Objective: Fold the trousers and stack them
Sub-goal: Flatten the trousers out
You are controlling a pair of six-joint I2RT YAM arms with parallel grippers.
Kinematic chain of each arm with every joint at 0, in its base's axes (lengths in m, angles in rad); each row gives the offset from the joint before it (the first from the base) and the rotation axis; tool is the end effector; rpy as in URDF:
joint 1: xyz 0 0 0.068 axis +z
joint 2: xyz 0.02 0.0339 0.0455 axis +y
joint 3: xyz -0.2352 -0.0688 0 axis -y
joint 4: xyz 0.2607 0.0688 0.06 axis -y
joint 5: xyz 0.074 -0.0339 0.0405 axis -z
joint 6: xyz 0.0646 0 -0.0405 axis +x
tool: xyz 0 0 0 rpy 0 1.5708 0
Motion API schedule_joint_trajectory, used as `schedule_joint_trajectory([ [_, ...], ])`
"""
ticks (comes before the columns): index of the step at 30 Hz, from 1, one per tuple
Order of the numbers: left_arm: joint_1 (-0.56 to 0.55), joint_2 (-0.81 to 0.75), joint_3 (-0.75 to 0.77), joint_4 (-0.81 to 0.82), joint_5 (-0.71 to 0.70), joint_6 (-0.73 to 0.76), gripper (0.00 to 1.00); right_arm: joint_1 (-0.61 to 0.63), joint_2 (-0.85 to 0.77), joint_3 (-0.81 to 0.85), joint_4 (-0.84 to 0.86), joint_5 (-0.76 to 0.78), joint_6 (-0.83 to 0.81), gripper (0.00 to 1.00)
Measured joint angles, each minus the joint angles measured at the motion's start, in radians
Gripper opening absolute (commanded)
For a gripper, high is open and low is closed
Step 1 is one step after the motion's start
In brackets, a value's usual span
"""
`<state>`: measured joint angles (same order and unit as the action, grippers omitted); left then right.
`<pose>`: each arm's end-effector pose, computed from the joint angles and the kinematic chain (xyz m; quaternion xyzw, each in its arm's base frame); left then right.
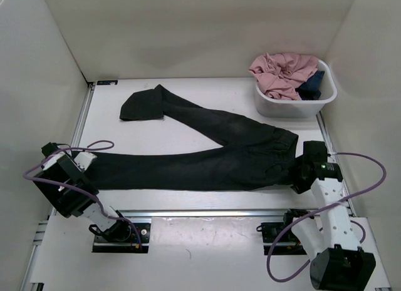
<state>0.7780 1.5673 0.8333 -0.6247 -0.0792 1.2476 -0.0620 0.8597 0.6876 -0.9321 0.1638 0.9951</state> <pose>0.1973 0.2016 0.0833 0.2271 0.9673 0.1106 0.0226 0.1945 -0.0226 0.1832 0.5053 0.8278 0.0326 0.2416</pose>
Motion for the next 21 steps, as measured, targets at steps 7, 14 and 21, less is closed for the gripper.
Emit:
schedule_joint_trajectory([
  [7,0.0,0.017,0.0,0.001,0.0,-0.012,0.24,0.0,0.017,-0.155,0.121,0.016,0.082,0.68],
  [14,0.0,0.017,0.007,-0.006,0.0,-0.015,0.14,0.001,0.218,-0.132,0.217,0.048,0.118,0.0],
  [21,0.015,0.012,0.024,-0.055,0.029,0.023,0.16,-0.162,0.039,-0.121,0.084,0.026,0.091,0.0],
])
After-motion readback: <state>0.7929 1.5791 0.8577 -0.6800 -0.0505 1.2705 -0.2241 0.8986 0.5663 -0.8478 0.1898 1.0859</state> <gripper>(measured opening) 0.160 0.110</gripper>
